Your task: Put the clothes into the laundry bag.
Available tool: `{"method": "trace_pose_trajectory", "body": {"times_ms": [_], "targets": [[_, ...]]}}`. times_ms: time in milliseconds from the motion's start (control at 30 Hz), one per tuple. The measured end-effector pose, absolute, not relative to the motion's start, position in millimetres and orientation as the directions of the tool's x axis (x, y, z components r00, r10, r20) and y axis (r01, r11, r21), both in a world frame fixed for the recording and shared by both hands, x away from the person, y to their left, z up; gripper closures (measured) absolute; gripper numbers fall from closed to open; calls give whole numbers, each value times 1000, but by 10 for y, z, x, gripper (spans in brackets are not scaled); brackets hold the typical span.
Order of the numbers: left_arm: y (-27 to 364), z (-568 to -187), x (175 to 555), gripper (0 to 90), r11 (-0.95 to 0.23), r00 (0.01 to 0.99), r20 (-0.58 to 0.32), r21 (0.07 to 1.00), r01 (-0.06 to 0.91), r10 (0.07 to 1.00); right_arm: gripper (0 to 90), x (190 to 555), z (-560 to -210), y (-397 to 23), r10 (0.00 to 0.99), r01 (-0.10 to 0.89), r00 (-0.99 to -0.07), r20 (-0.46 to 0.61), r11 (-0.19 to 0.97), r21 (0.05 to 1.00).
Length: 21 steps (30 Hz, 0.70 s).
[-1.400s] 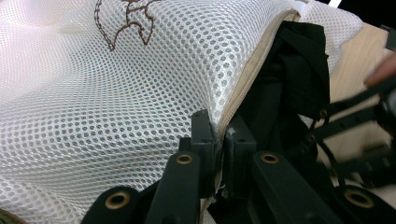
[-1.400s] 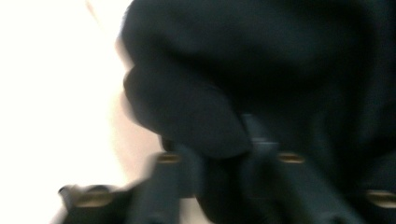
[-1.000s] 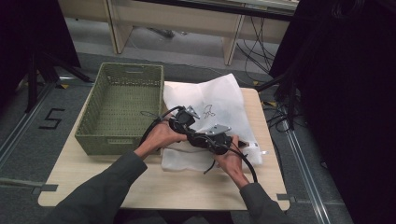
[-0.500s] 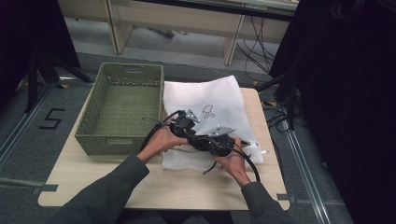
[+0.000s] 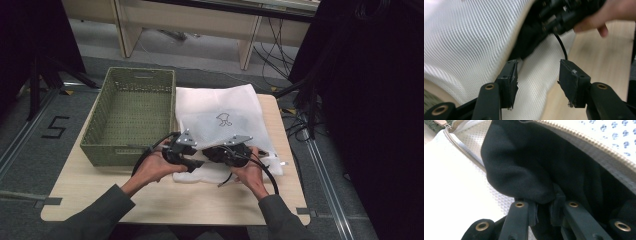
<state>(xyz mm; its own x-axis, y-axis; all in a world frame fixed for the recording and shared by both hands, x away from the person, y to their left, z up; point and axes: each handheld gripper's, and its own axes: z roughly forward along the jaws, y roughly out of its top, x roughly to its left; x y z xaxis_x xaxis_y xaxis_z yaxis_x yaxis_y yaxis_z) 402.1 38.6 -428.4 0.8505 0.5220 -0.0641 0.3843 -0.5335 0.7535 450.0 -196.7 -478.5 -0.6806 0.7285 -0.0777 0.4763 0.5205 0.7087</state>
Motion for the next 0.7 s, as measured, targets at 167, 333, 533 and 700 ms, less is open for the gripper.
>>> {"method": "trace_pose_trajectory", "body": {"times_ms": [167,333,533,700], "targets": [[367,-4658,4022,457,-594,856,-53,699,399,514,809,4497,-4775,-1971,719,489,-691,-71,537,687],[324,-4876,4014,442,-656,879,-33,652,380,476,815,4472,-4760,-1968,732,526,-681,-30,517,675],[199,-5000,4024,487,-679,885,4,643,355,467,823,4474,-4773,-1975,715,494,-696,-61,539,683],[187,-5035,4044,790,-656,865,14,658,369,501,836,4466,-4760,-1977,714,492,-698,-62,541,682]]}}
